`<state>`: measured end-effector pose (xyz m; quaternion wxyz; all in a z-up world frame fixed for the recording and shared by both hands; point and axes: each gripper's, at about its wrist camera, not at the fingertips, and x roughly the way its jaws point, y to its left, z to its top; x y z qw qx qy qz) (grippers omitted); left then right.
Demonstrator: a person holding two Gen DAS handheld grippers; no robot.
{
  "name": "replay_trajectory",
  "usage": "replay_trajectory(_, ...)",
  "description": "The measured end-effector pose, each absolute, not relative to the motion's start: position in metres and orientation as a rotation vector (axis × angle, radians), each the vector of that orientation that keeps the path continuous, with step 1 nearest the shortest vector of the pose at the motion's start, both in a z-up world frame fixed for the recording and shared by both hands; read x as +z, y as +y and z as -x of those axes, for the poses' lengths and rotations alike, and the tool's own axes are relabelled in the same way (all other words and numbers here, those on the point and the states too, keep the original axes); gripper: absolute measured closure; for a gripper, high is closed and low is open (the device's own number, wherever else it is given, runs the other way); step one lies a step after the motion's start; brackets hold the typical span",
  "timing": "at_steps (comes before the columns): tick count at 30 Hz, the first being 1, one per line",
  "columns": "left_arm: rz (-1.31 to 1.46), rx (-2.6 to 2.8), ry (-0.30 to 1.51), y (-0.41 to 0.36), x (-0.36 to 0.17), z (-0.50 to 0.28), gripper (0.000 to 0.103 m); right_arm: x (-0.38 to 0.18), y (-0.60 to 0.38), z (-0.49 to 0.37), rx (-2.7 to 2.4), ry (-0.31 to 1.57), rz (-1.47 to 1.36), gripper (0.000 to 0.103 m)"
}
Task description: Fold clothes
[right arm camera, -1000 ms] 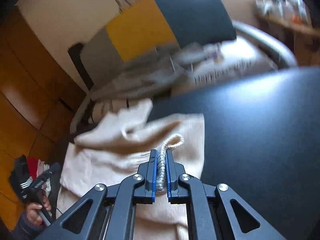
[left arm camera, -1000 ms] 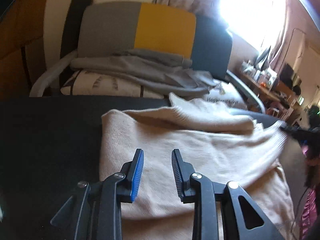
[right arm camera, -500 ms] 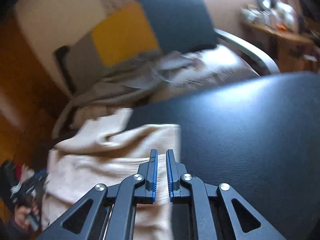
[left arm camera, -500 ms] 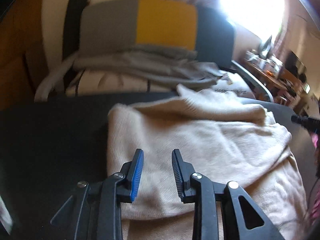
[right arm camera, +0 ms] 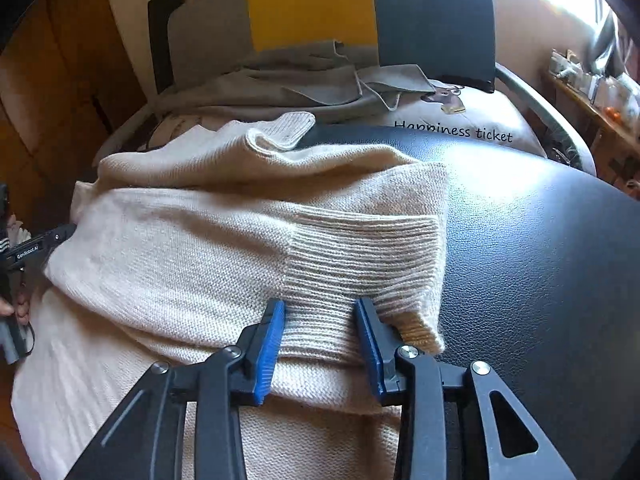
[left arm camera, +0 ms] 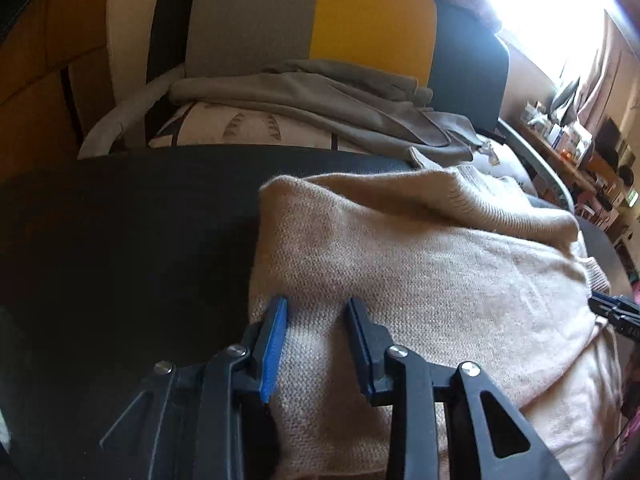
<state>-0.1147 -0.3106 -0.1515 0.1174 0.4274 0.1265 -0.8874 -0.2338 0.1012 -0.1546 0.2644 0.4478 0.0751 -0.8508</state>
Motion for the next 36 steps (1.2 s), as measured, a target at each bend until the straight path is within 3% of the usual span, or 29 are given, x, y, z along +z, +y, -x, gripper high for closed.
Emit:
replay_trajectory(2, -1.232, -2.653, 0.380, -0.309, -0.137, 0.117, 0.071, -0.153, 0.099, 0.233, -2.292, 0.233, -1.213, 0.066)
replay_trajectory(5, -1.182, -2.776, 0.419, -0.307, -0.109, 0.122, 0.070, -0.131, 0.103, 0.240, -2.232, 0.137, -1.204, 0.066)
replay_trajectory(10, -1.268, -2.897, 0.568, -0.310, -0.083, 0.173, 0.064, -0.082, 0.095, 0.285, -2.121, -0.137, -1.122, 0.051)
replay_trajectory(16, -1.545, -2.858, 0.658, -0.311, -0.102, 0.257, 0.060, -0.105, 0.064, 0.381, -2.014, -0.342, -1.323, 0.050)
replay_trajectory(23, -1.705, -2.722, 0.862, -0.324, -0.142, 0.321, 0.060, -0.153, 0.031, 0.424, -1.945, -0.316, -1.445, 0.050)
replay_trajectory(29, -1.816, -2.706, 0.702, -0.304, -0.155, 0.354, 0.060, -0.158, 0.008, 0.440, -1.931, -0.243, -1.376, 0.051)
replay_trajectory(31, -1.845, -2.698, 0.652, -0.298, -0.159, 0.364, 0.061, -0.160, -0.001, 0.442, -1.916, -0.192, -1.376, 0.073)
replay_trajectory(32, -1.845, -2.692, 0.633, -0.296, -0.159, 0.366, 0.063, -0.162, -0.007, 0.442, -1.901, -0.166, -1.384, 0.095)
replay_trajectory(34, -1.844, -2.673, 0.600, -0.294, -0.159, 0.367, 0.084, -0.163, -0.013, 0.439, -1.901, -0.123, -1.378, 0.095)
replay_trajectory(35, -1.840, -2.662, 0.607, -0.295, -0.158, 0.367, 0.099, -0.162, -0.015, 0.439, -1.904, -0.116, -1.367, 0.095)
replay_trajectory(36, -1.823, -2.666, 0.613, -0.296, -0.156, 0.365, 0.099, -0.160, -0.014, 0.439, -1.908, -0.130, -1.365, 0.095)
